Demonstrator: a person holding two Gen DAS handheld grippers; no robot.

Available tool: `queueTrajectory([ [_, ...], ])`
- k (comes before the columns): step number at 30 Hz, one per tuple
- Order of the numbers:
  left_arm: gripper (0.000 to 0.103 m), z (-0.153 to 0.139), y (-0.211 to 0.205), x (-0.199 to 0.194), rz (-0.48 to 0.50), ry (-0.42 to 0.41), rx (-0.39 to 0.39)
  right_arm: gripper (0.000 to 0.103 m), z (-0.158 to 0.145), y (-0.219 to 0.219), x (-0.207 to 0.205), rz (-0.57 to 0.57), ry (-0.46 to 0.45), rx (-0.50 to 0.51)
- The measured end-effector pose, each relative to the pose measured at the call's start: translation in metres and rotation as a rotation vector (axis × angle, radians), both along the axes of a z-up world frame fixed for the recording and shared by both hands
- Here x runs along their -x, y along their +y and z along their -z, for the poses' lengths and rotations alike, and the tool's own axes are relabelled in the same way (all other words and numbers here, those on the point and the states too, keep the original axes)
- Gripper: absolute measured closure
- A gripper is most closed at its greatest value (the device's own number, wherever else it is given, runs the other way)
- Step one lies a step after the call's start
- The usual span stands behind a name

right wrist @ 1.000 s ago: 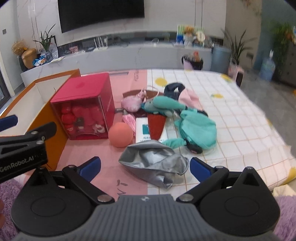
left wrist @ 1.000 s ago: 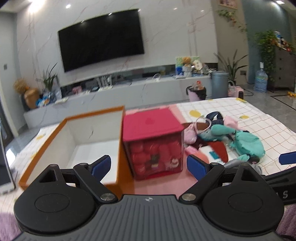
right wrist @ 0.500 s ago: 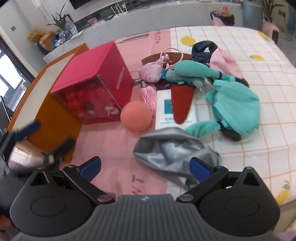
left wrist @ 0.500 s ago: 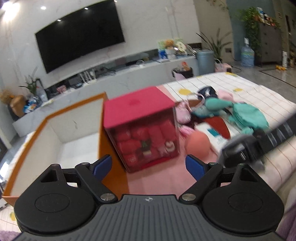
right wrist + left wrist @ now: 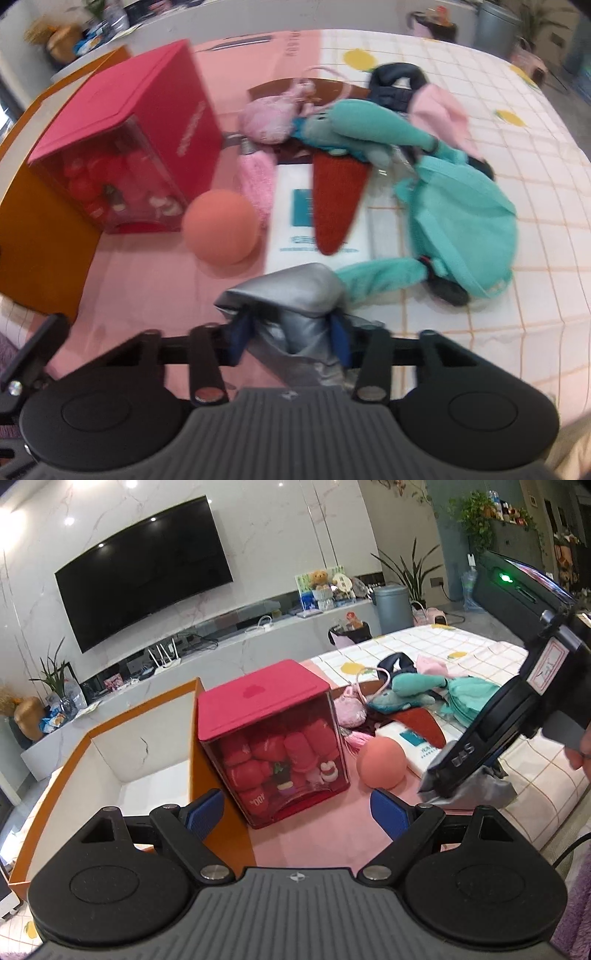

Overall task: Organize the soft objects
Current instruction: 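Close the right gripper on the grey pouch and lift it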

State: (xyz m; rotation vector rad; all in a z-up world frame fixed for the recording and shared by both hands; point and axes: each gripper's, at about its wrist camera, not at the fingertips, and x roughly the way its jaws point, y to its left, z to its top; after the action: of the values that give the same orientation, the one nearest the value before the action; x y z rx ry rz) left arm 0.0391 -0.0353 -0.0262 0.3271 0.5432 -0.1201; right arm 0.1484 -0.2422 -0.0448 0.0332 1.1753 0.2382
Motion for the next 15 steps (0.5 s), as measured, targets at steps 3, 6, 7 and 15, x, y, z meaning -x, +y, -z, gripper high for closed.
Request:
queueTrajectory([
  [3, 0.0, 0.001, 0.003, -0.001, -0.005, -0.004, 0.0, 0.087, -0.007, -0.015, 0.004, 0.064, -0.009, -0.035],
  [6, 0.0, 0.0, 0.004, 0.0, 0.005, -0.006, -0.003, 0.089, -0.027, -0.031, 0.024, 0.105, -0.068, -0.052],
  [7, 0.0, 0.0, 0.004, 0.0, 0.007, -0.009, 0.0, 0.089, -0.035, -0.038, 0.033, 0.132, -0.092, -0.05],
  [15, 0.0, 0.001, 0.003, 0.003, 0.039, 0.012, 0.036, 0.065, -0.011, -0.066, 0.027, 0.31, 0.035, 0.031],
])
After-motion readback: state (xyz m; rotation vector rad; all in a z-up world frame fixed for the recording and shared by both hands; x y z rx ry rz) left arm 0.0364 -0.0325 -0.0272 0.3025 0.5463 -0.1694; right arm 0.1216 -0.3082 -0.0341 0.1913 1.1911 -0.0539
